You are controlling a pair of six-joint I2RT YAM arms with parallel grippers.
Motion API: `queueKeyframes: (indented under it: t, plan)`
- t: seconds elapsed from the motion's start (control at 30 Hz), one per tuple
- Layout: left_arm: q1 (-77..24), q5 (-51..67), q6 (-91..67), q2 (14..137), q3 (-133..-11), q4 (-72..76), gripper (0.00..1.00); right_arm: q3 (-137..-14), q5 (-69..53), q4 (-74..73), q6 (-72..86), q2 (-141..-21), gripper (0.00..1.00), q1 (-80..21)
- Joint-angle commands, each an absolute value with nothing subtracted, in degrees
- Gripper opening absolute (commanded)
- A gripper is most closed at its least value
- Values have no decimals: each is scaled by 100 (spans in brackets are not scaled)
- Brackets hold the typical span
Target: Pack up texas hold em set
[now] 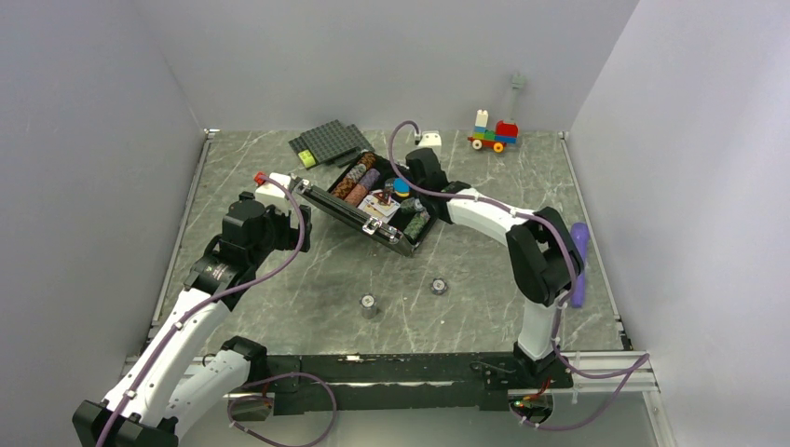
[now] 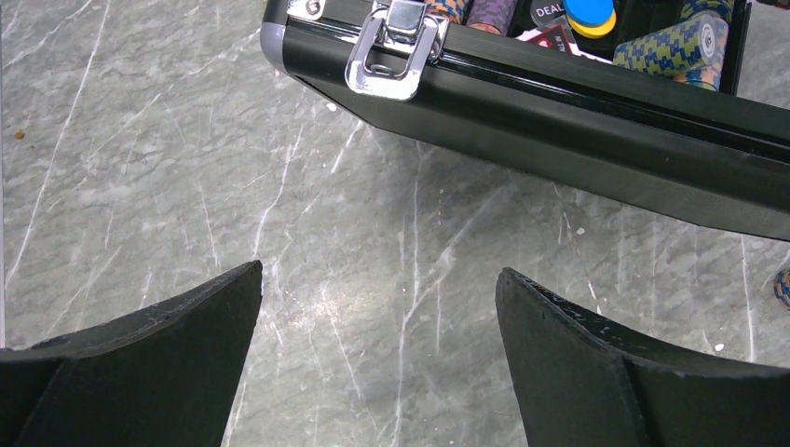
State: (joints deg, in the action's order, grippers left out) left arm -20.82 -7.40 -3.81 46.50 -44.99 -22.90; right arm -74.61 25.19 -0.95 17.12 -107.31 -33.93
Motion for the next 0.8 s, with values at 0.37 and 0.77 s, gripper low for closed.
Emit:
queueKeyframes:
  t: [0.37,0.77]
  plan:
    - [-2065,-664,-378,4646,-4516,-2027,99,-6567,-735,619,1704,-10046,73,-2555]
    - [-2065,-659,-378,4674,-4518,-2035,99,-6664,-1291,400,1283,-10338,70,-2470]
